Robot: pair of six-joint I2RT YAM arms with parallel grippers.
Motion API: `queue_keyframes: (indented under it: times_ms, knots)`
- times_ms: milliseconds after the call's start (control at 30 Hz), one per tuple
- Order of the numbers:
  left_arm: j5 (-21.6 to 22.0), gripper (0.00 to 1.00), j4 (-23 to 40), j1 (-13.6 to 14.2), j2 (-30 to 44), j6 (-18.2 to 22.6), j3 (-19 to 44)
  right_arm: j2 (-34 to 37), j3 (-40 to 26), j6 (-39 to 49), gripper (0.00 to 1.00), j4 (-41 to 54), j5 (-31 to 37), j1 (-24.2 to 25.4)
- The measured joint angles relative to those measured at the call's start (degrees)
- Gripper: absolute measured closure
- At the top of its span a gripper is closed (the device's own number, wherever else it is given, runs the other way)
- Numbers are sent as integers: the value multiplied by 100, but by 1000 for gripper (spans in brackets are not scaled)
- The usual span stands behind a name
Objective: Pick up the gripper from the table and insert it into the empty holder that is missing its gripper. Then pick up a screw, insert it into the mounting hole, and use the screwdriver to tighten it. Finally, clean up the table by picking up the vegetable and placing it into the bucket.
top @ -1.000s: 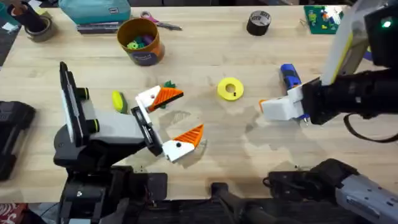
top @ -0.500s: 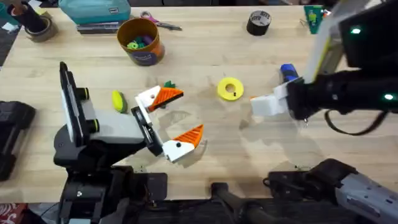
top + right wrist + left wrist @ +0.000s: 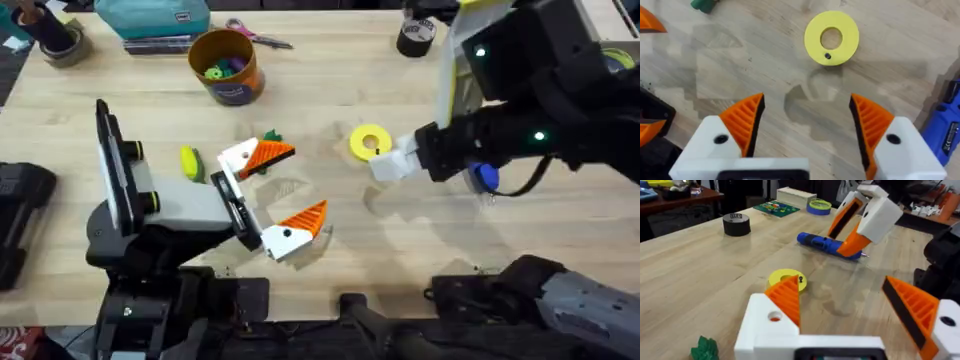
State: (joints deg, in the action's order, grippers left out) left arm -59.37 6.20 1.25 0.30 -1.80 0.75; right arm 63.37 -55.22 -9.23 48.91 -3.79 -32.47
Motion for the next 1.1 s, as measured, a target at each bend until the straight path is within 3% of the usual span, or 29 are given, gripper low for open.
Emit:
queue_keyframes:
  times_ms: [867, 1100]
  knots:
    - [0, 15, 0, 0, 0, 0, 0, 1540, 2, -17, 9, -696, 144, 203]
    - [0, 15, 0, 0, 2, 0, 0, 1990, 2, -17, 61, -927, 162, 330]
